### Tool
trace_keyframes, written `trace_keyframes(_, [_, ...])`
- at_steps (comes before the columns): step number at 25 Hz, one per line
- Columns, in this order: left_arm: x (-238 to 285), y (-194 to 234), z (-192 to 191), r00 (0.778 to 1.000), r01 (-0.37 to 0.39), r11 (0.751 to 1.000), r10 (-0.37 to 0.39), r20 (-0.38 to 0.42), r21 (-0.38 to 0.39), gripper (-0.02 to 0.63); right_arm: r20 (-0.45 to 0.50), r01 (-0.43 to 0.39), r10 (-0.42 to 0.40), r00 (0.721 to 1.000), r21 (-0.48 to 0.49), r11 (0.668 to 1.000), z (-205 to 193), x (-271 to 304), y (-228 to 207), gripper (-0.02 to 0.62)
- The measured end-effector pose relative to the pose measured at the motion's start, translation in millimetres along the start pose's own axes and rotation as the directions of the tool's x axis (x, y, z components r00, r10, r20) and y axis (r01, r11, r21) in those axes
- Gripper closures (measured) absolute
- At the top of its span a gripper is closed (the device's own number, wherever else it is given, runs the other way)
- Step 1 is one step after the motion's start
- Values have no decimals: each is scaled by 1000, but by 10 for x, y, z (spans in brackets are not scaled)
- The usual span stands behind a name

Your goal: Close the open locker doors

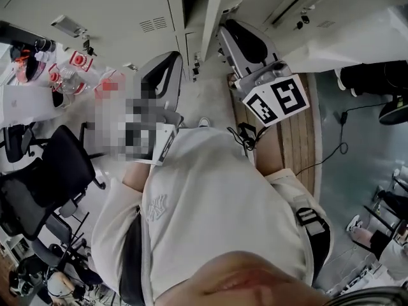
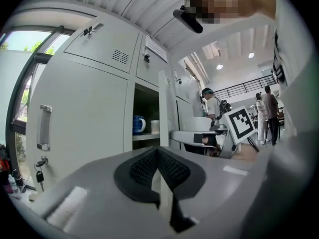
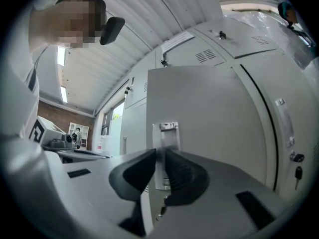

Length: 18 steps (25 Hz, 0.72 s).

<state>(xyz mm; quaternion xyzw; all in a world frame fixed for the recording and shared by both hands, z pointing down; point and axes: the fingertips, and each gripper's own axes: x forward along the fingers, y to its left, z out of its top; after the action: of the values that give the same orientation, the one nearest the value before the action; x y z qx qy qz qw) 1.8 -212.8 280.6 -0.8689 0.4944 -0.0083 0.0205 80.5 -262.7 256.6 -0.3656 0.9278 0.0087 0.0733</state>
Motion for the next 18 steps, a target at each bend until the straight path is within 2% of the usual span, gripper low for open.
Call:
trace_keyframes(4, [-102, 283, 10, 998, -65, 998, 65, -3, 2, 604, -15, -8, 8, 1000, -21, 1000, -39, 364, -46, 571])
trace_keyframes(8, [-172, 519, 9, 994, -112, 994, 112, -4, 3, 604, -14, 17, -18, 1000, -33, 999, -79, 651, -143, 571])
trace_keyframes(18, [-252, 856, 1, 987, -163, 987, 162, -18, -9, 604, -24, 87, -88, 996, -61, 994, -140, 1059, -343, 571])
